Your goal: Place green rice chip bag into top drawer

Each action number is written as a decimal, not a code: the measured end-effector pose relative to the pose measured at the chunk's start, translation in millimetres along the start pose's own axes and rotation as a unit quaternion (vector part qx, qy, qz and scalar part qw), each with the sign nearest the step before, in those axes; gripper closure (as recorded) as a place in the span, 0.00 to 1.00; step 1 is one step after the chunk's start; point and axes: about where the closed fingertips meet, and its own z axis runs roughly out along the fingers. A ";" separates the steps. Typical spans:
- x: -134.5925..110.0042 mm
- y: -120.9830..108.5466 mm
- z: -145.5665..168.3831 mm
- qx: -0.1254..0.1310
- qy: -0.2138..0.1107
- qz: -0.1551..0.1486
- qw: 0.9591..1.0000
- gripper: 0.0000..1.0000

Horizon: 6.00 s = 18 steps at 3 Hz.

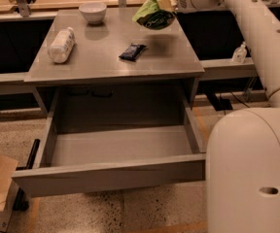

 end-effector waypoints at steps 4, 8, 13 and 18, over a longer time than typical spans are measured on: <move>6.5 29.1 -41.5 -0.011 -0.004 0.033 0.999 1.00; 67.0 175.5 -139.3 -0.046 0.046 0.137 0.988 1.00; 141.9 287.7 -205.0 -0.077 0.112 0.251 0.958 1.00; 254.8 305.7 -93.4 -0.116 0.121 0.333 0.928 0.13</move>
Offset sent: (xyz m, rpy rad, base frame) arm 0.0011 0.0030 -0.0072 -0.0235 0.0380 0.0172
